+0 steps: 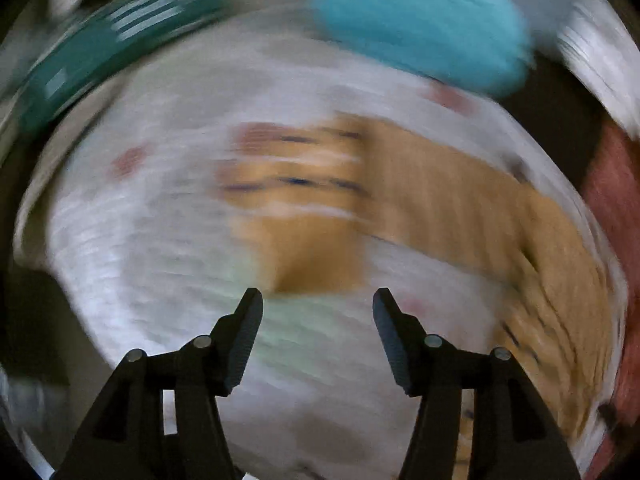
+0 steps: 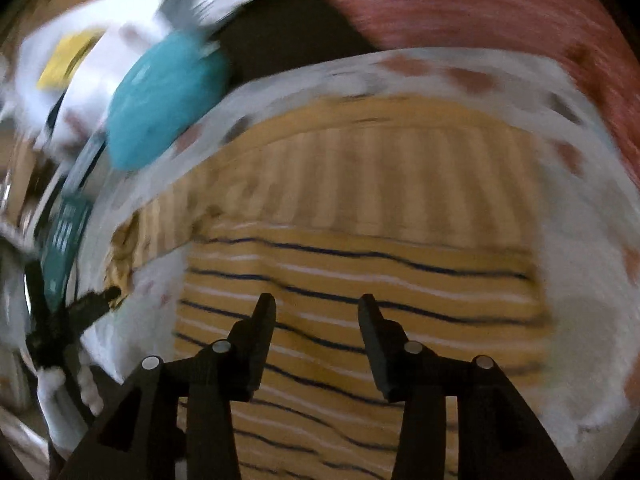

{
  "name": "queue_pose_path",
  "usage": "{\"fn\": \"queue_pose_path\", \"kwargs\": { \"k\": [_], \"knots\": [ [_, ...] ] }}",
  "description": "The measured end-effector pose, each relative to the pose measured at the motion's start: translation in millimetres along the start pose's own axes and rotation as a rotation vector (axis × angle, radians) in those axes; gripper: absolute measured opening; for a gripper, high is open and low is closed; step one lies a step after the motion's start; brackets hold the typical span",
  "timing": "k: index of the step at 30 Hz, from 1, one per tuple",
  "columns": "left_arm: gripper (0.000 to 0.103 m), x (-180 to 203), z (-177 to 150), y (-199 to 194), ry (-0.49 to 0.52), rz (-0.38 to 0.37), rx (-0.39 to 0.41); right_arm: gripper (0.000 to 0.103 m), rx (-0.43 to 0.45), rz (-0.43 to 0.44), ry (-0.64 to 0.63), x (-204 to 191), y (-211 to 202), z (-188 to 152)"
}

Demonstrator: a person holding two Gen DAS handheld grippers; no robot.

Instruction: Fold small clothes

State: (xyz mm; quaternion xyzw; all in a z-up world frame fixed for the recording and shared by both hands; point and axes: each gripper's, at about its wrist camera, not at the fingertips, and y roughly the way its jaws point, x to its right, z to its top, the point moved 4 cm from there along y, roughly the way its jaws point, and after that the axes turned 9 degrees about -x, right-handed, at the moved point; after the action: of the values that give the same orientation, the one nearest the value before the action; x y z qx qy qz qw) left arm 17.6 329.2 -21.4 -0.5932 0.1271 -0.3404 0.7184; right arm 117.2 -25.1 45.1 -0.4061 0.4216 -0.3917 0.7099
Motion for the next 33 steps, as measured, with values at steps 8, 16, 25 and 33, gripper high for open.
{"fn": "queue_pose_path", "kwargs": {
  "k": [8,16,25,33],
  "knots": [
    [0.056,-128,31,-11,-0.422,-0.056,0.035,0.05,-0.119,0.165,-0.292,-197,111,36],
    [0.056,-155,39,-8,-0.51,-0.131,0.006,0.058,-0.142,0.151,-0.471,-301,157,31],
    [0.056,-154,38,2,-0.516,-0.176,-0.043,0.06,-0.208,0.1,-0.282,-276,191,30],
    [0.056,-133,35,6,-0.452,-0.135,-0.051,0.009,-0.136,0.074,-0.397,-270,136,48]
  ]
}}
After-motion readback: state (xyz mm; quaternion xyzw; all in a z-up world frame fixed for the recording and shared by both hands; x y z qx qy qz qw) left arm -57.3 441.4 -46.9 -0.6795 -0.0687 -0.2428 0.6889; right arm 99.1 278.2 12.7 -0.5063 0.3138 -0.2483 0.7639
